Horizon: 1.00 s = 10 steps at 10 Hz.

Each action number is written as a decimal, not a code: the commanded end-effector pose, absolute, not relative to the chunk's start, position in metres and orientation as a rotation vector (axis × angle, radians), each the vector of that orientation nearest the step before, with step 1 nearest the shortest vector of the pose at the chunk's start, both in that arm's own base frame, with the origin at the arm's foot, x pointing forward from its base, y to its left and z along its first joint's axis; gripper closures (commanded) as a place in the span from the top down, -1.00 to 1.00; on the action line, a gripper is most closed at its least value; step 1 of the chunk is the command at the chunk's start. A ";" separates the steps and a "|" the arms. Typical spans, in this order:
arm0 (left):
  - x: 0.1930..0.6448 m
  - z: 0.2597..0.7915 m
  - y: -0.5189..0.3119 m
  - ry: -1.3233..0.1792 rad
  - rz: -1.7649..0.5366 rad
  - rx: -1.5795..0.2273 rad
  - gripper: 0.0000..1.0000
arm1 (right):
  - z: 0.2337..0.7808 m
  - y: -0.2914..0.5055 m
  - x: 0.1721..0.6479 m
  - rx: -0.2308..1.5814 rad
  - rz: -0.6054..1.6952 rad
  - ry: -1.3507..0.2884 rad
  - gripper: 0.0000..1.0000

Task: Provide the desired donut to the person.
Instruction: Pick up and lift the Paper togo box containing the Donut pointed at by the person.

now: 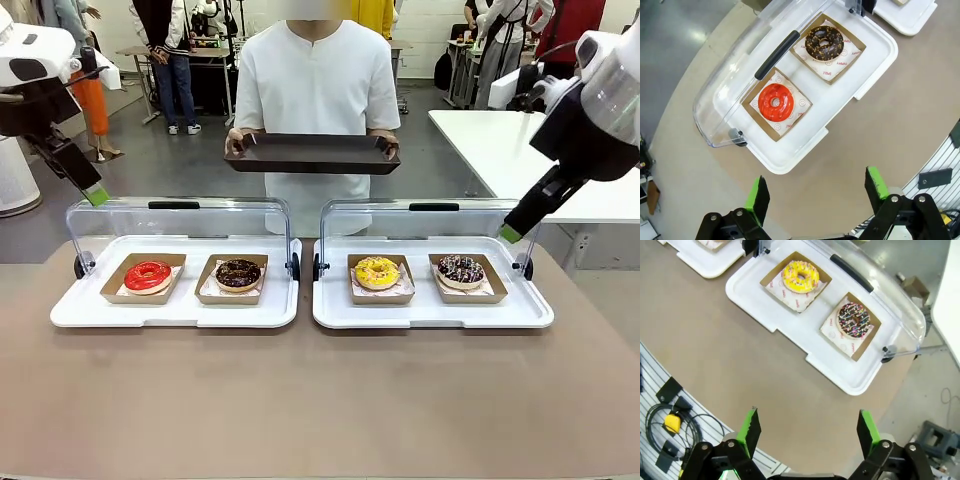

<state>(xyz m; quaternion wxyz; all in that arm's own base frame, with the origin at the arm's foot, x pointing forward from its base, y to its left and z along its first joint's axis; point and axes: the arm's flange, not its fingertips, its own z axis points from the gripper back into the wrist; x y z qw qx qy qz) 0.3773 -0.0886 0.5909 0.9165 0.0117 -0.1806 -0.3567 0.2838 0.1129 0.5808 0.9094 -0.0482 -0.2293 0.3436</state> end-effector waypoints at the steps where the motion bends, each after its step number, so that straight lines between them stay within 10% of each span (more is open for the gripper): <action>1: 0.376 0.583 -0.090 -0.359 -0.743 -0.001 1.00 | 0.560 0.116 0.286 -0.091 0.719 -0.449 1.00; 7: 0.377 0.584 -0.090 -0.357 -0.733 0.014 1.00 | 0.562 0.113 0.284 -0.099 0.712 -0.438 1.00; 10: 0.391 0.618 -0.026 -0.428 -0.916 -0.488 1.00 | 0.600 0.026 0.306 0.216 0.811 -0.530 1.00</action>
